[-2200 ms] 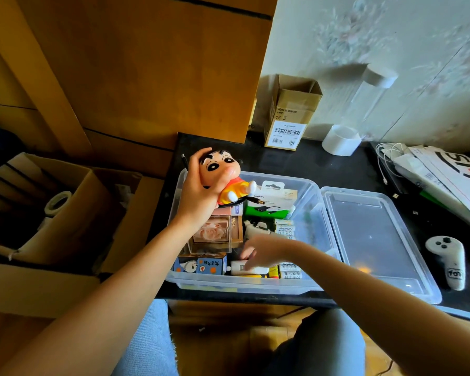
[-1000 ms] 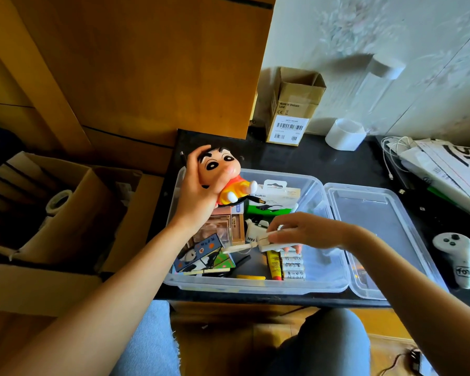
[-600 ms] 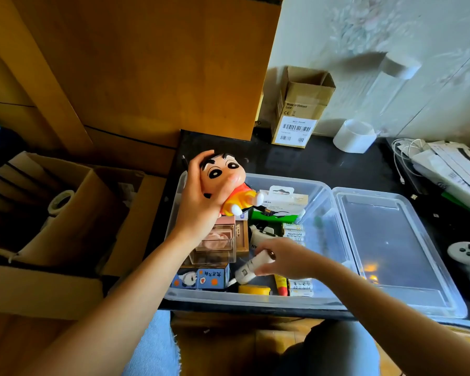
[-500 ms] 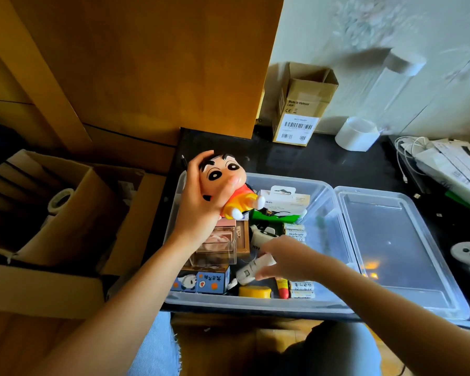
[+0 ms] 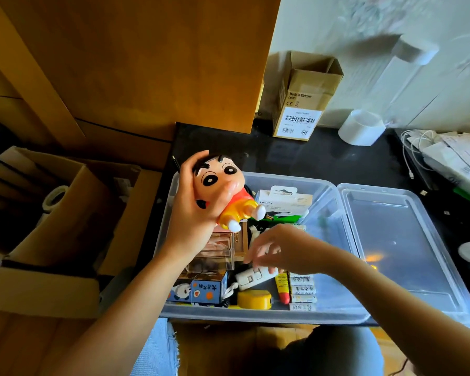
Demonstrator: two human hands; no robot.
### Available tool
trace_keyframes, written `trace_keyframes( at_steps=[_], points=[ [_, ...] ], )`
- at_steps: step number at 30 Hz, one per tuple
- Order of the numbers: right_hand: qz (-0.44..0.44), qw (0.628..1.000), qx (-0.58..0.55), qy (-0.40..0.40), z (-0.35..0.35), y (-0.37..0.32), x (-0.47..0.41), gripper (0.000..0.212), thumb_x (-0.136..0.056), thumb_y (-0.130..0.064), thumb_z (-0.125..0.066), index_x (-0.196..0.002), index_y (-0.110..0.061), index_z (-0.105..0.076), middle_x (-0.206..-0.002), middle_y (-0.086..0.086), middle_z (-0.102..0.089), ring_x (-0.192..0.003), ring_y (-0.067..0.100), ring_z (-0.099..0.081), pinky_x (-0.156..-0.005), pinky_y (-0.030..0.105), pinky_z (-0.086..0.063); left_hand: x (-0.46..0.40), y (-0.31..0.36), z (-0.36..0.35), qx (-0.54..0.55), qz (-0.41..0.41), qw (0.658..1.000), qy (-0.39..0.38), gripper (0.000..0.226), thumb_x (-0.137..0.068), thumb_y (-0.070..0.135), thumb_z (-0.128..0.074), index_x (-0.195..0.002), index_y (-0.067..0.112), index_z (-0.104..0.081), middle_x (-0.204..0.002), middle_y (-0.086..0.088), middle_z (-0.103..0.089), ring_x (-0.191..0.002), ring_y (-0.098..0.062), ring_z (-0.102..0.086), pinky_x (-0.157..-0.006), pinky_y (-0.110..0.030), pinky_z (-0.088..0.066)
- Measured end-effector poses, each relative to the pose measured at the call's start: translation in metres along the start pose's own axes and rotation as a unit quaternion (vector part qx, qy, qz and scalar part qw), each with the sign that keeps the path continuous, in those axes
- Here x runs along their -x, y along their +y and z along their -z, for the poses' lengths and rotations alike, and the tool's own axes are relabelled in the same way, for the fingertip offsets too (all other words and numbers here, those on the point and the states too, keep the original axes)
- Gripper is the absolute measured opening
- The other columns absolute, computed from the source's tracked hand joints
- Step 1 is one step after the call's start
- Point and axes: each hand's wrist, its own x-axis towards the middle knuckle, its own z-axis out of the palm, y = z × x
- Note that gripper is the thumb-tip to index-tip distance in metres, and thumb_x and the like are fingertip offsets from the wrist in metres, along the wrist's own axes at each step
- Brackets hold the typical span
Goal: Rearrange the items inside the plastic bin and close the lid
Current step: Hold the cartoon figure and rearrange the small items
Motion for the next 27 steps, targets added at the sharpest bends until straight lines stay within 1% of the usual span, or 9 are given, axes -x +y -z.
trace_keyframes(
  at_steps=[2,5,10,15,18,21,23,25,27],
  points=[
    [0.035,0.996,-0.044,-0.066,-0.005,-0.009,0.003,0.029,-0.086,-0.024,-0.065,-0.112,-0.037,-0.064,-0.089,-0.02,-0.068,-0.069,-0.004,-0.064,-0.072,0.02,-0.056,0.0,0.0,0.0,-0.004,-0.003,1.0,-0.001,0.06,-0.077,0.033,-0.067,-0.129,0.025,-0.039,-0.115,0.02,-0.053,-0.103,0.002,-0.059,-0.067,-0.014,-0.051],
    [0.085,0.992,0.079,-0.049,-0.028,-0.018,-0.001,0.052,-0.079,-0.04,-0.069,-0.128,-0.042,-0.049,-0.099,-0.019,-0.067,-0.074,-0.023,-0.052,-0.065,0.004,-0.043,-0.001,-0.001,0.0,-0.011,-0.003,1.0,0.0,0.06,-0.077,0.033,-0.067,-0.129,0.026,-0.039,-0.115,0.02,-0.052,-0.103,0.002,-0.059,-0.067,-0.014,-0.052],
    [0.158,0.946,0.274,0.07,-0.056,-0.031,-0.014,0.053,-0.083,-0.056,-0.057,-0.131,-0.032,-0.049,-0.091,-0.002,-0.071,-0.08,0.018,-0.065,-0.067,0.027,-0.051,-0.002,-0.002,-0.001,-0.016,-0.002,1.0,0.0,0.055,-0.078,0.028,-0.064,-0.127,0.027,-0.039,-0.115,0.018,-0.052,-0.101,0.003,-0.059,-0.067,-0.014,-0.051],
    [0.187,0.952,0.231,0.075,-0.043,-0.042,-0.012,0.038,-0.081,-0.046,-0.065,-0.114,-0.027,-0.065,-0.078,-0.006,-0.069,-0.066,0.012,-0.061,-0.056,0.024,-0.048,-0.006,-0.004,0.002,-0.013,0.011,1.0,0.009,0.059,-0.073,0.042,-0.068,-0.125,0.031,-0.042,-0.123,0.003,-0.052,-0.105,-0.004,-0.059,-0.072,-0.016,-0.051],
    [0.151,0.98,0.122,0.041,-0.021,-0.041,0.002,0.031,-0.075,-0.039,-0.074,-0.102,-0.025,-0.07,-0.074,-0.021,-0.063,-0.06,-0.009,-0.054,-0.052,0.005,-0.04,-0.008,-0.005,0.005,-0.029,0.02,0.999,0.015,0.059,-0.072,0.05,-0.066,-0.125,0.036,-0.043,-0.129,-0.002,-0.051,-0.108,-0.008,-0.058,-0.073,-0.015,-0.051],
    [0.059,0.997,0.037,0.021,0.004,-0.031,0.022,0.009,-0.074,-0.041,-0.075,-0.081,-0.038,-0.069,-0.068,-0.018,-0.065,-0.06,-0.005,-0.056,-0.057,0.008,-0.043,-0.009,-0.006,0.005,-0.038,0.018,0.999,0.013,0.062,-0.069,0.057,-0.064,-0.124,0.037,-0.043,-0.127,-0.002,-0.052,-0.108,-0.009,-0.058,-0.079,-0.02,-0.052],
    [0.014,0.999,0.037,0.013,0.017,-0.022,0.034,0.017,-0.074,-0.044,-0.074,-0.065,-0.049,-0.06,-0.062,-0.023,-0.061,-0.058,-0.006,-0.055,-0.058,0.009,-0.044,-0.008,-0.007,0.005,-0.037,0.019,0.999,0.013,0.063,-0.068,0.058,-0.064,-0.124,0.038,-0.043,-0.128,-0.002,-0.051,-0.108,-0.007,-0.058,-0.078,-0.019,-0.052],
    [-0.038,0.998,0.055,0.01,0.025,-0.015,0.038,0.012,-0.073,-0.047,-0.073,-0.072,-0.045,-0.062,-0.06,-0.026,-0.06,-0.058,-0.011,-0.056,-0.059,0.008,-0.042,-0.007,-0.008,0.004,-0.042,0.021,0.999,0.014,0.063,-0.068,0.06,-0.064,-0.124,0.04,-0.043,-0.129,-0.001,-0.049,-0.11,-0.008,-0.057,-0.078,-0.02,-0.052],
    [-0.073,0.993,0.088,0.014,0.03,-0.012,0.038,0.03,-0.073,-0.048,-0.073,-0.098,-0.032,-0.067,-0.068,-0.024,-0.061,-0.062,-0.011,-0.058,-0.064,0.009,-0.045,-0.006,-0.008,0.004,-0.047,0.023,0.999,0.016,0.064,-0.067,0.06,-0.064,-0.125,0.04,-0.043,-0.131,-0.001,-0.049,-0.112,-0.01,-0.056,-0.083,-0.025,-0.053]
  ],
)
